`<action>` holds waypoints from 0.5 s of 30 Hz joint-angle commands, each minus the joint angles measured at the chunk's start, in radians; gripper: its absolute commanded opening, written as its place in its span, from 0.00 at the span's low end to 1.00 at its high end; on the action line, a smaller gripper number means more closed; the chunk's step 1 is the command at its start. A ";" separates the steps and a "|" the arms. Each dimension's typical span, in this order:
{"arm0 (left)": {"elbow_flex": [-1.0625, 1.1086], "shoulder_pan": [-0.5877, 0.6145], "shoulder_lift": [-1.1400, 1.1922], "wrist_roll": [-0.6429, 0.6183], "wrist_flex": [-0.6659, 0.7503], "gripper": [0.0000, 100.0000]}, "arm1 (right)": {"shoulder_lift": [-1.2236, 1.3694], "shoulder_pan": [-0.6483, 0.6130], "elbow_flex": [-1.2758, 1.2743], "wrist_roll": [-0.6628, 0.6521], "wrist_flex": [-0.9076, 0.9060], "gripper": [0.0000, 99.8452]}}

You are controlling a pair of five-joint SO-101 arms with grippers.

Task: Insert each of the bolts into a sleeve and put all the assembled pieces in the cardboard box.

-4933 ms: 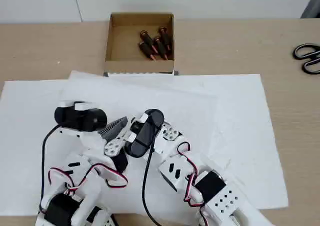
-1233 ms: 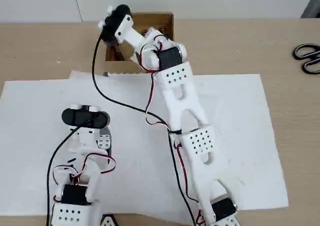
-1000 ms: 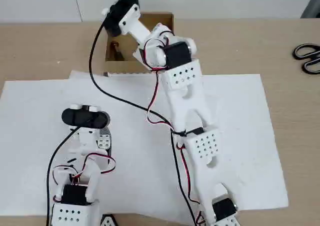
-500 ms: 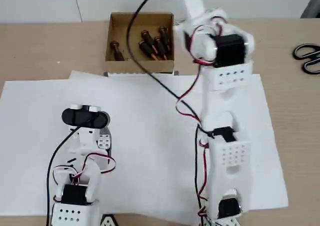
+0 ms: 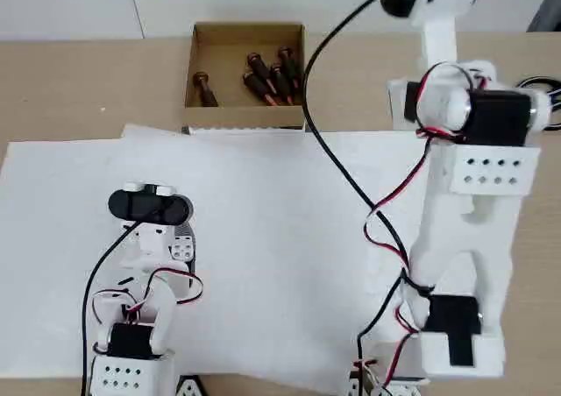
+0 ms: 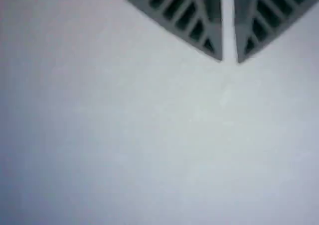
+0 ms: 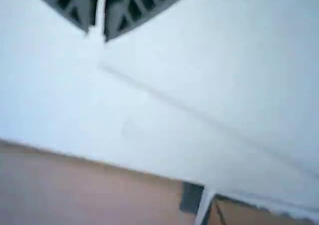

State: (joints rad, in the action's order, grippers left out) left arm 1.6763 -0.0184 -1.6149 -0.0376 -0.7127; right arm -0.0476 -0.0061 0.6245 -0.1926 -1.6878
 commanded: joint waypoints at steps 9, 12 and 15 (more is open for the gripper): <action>-0.004 0.003 -0.012 0.003 0.023 0.00 | -0.213 0.064 -0.554 0.091 0.093 0.00; -0.004 0.003 -0.012 0.003 0.023 0.00 | -0.286 0.065 -0.749 0.095 0.194 0.00; -0.004 0.003 -0.012 0.003 0.023 0.00 | -0.398 0.064 -0.925 0.094 0.266 0.00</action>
State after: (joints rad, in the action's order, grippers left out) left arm 1.6763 -0.0184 -1.6149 -0.0376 -0.7127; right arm -0.3284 0.0476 -0.1672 -0.1051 -1.4914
